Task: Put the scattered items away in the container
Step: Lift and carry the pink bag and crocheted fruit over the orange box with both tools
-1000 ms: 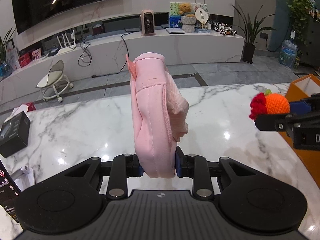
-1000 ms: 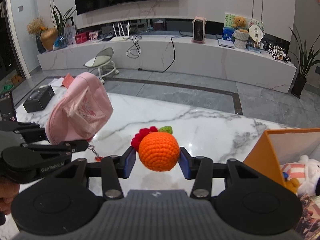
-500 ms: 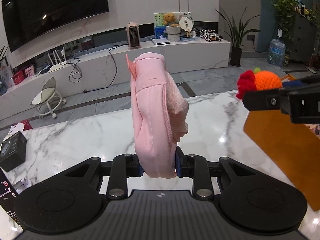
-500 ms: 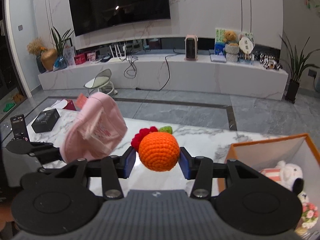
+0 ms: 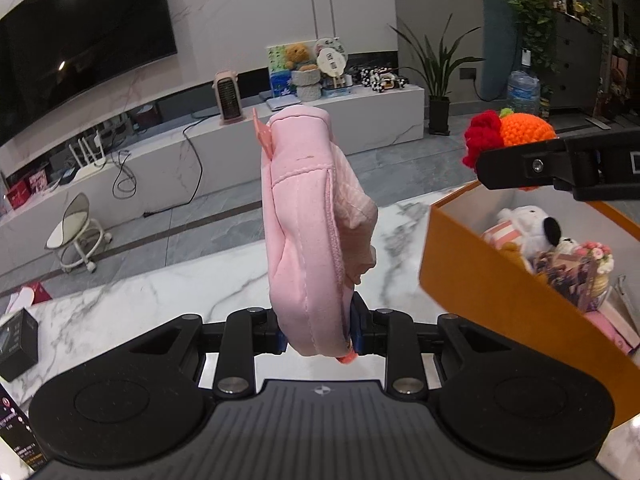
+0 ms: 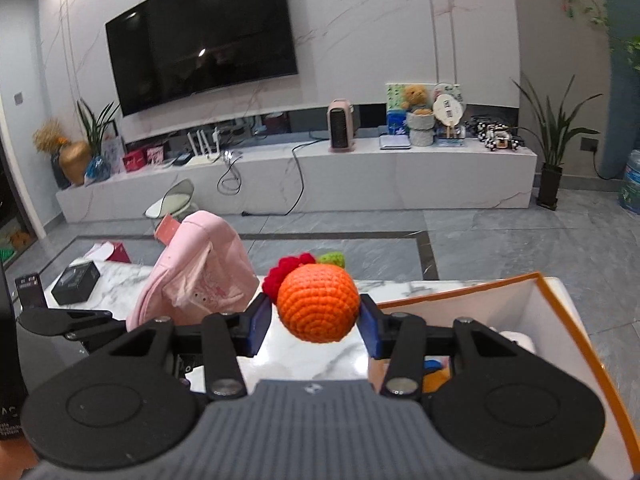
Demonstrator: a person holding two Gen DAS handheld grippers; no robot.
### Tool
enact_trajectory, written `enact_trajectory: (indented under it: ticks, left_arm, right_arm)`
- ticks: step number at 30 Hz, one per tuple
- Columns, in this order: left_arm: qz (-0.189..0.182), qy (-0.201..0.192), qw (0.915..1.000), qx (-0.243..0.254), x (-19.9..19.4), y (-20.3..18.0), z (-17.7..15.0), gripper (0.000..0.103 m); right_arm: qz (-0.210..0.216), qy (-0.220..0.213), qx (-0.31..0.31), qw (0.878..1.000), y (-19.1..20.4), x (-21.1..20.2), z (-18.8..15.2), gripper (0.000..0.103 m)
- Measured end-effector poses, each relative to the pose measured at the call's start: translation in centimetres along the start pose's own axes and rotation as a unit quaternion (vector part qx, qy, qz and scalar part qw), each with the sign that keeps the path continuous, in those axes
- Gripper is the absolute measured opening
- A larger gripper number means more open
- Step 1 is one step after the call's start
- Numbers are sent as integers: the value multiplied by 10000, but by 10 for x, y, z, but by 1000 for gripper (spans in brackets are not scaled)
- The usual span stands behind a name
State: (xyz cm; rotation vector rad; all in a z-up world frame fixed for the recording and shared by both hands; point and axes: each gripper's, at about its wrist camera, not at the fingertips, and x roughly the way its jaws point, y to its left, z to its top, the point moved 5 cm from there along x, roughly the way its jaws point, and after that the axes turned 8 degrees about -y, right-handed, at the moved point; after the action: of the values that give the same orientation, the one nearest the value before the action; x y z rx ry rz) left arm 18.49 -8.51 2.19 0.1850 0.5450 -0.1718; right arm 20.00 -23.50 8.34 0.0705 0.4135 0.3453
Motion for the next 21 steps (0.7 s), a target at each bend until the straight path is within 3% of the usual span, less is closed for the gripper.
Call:
enact_trajectory:
  ticks: [13,21]
  left_arm:
    - [-109,-202,9993,306,-20,-47,25,33]
    - [-320,-406,9976,464,-29,-85,48,33]
  right_arm:
    - [-160,-313,282,9990,-31,-40,13,50]
    - [-497,-509,446,9965,-62,-60,19,50]
